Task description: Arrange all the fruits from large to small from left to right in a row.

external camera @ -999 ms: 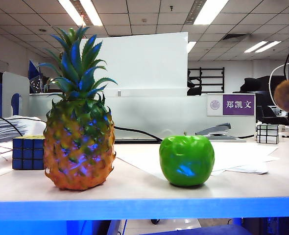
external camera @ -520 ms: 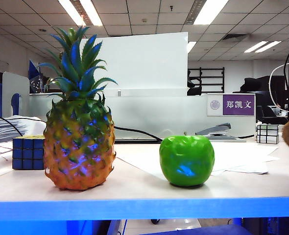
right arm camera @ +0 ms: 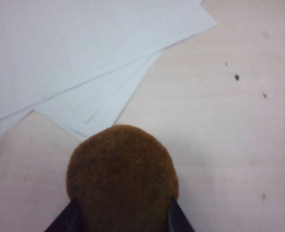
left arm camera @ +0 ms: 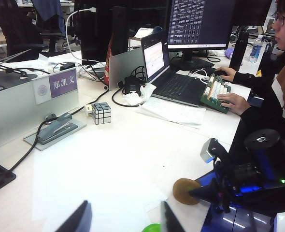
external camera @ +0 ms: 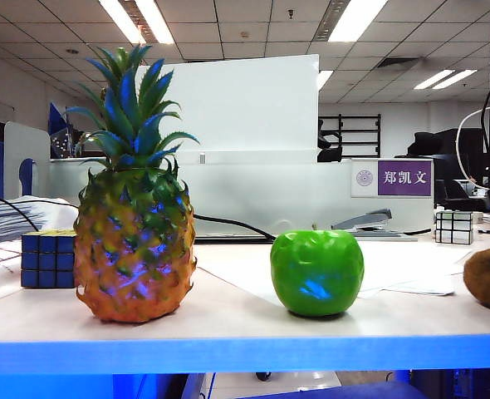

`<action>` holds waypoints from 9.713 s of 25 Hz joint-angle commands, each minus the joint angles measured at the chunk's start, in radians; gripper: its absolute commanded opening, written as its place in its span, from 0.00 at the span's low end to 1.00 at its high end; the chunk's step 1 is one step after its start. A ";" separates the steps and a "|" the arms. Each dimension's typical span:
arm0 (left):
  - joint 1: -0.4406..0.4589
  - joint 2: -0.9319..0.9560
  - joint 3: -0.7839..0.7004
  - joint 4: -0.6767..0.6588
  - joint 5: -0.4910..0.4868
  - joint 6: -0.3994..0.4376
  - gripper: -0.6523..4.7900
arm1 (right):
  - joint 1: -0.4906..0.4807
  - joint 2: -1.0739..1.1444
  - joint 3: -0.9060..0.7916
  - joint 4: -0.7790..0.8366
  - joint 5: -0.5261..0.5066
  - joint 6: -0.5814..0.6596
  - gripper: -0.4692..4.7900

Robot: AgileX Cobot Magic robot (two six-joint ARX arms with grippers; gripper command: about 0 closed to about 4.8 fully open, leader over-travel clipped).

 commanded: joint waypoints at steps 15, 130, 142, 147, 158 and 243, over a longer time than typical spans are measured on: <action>0.000 -0.001 0.005 0.006 0.002 -0.004 0.47 | 0.002 0.055 0.002 0.124 0.016 0.001 0.65; 0.026 -0.884 -0.943 0.187 -0.567 -0.119 0.11 | 0.000 -0.931 -0.165 -0.152 0.177 0.038 0.09; 0.026 -0.884 -0.943 0.185 -0.568 -0.117 0.11 | 0.000 -0.931 -0.165 -0.153 0.177 0.037 0.09; 0.027 -0.884 -0.943 0.169 -0.602 -0.032 0.11 | 0.000 -0.931 -0.165 -0.153 0.177 0.038 0.09; 0.290 -0.884 -0.943 0.095 -0.781 -0.134 0.11 | 0.000 -0.931 -0.165 -0.153 0.177 0.038 0.09; 0.300 -0.884 -0.943 0.108 -0.896 -0.153 0.11 | -0.324 -0.931 -0.169 -0.219 -0.107 -0.216 0.09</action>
